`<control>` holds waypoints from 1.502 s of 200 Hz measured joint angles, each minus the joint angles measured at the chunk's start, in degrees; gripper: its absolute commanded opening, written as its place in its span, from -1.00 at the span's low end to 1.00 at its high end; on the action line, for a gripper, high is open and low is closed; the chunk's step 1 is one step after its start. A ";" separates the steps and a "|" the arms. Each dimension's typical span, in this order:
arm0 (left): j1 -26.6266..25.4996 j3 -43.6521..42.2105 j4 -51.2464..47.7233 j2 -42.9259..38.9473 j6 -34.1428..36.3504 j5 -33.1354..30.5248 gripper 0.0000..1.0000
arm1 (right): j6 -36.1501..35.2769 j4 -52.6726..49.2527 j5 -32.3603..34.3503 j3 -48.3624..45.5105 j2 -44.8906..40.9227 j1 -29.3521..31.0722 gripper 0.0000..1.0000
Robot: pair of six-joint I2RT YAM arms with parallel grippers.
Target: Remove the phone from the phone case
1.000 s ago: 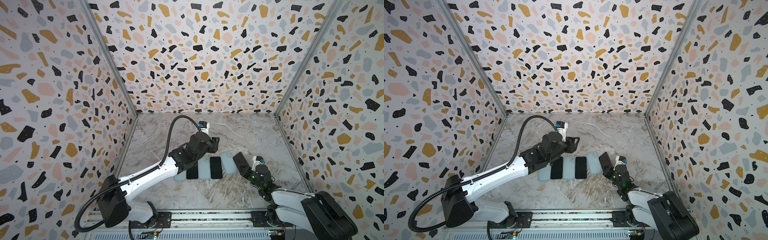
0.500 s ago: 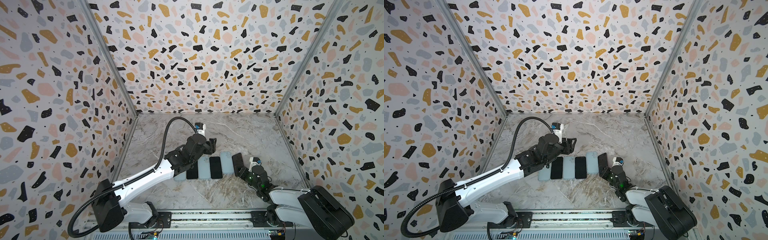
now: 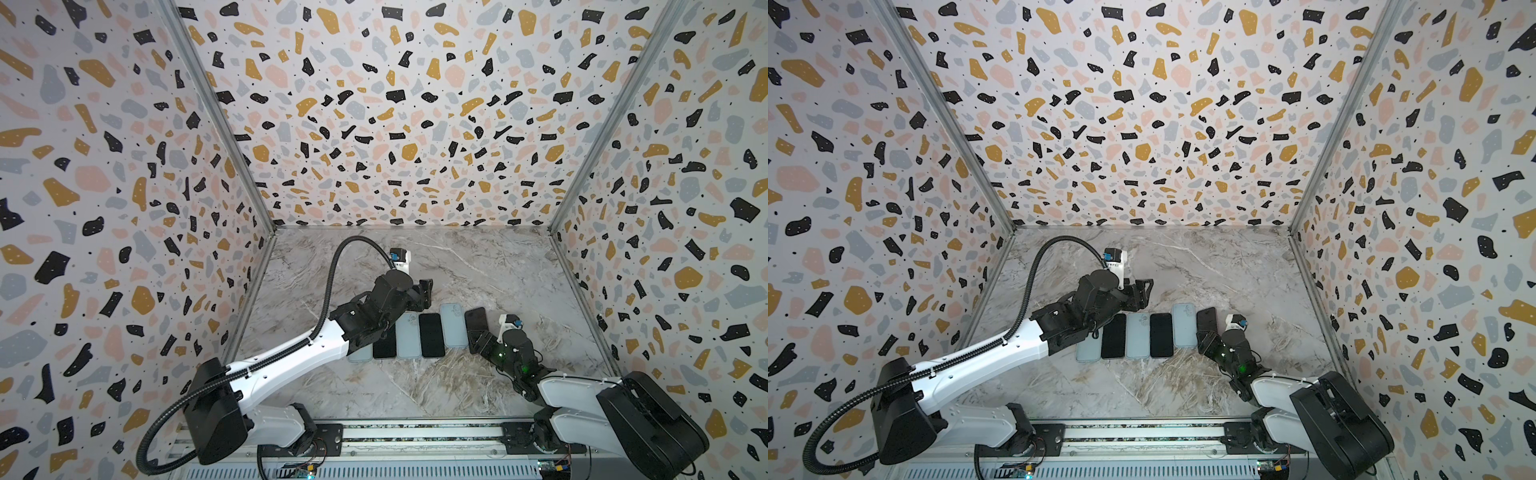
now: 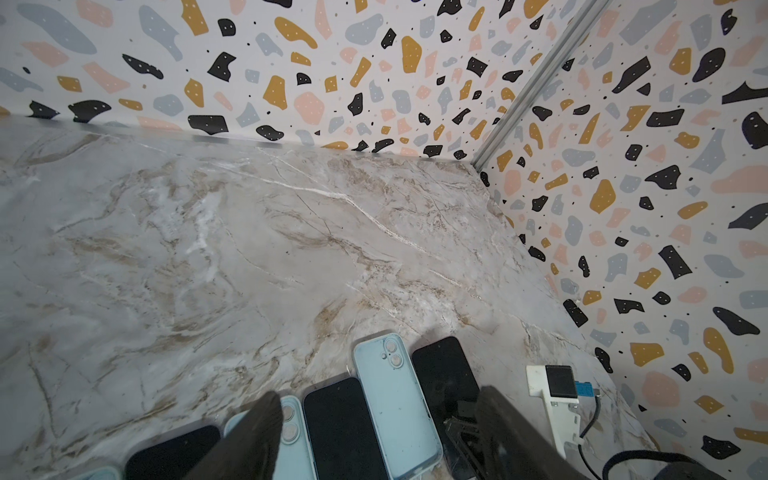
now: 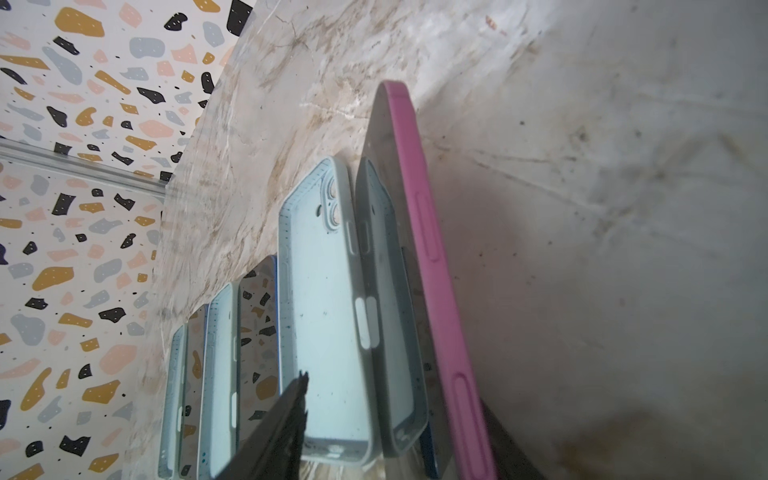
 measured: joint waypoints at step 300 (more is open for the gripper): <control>25.86 -39.87 24.87 -21.68 17.29 -25.99 0.99 | -36.04 -20.09 7.48 22.03 -3.39 -21.44 0.98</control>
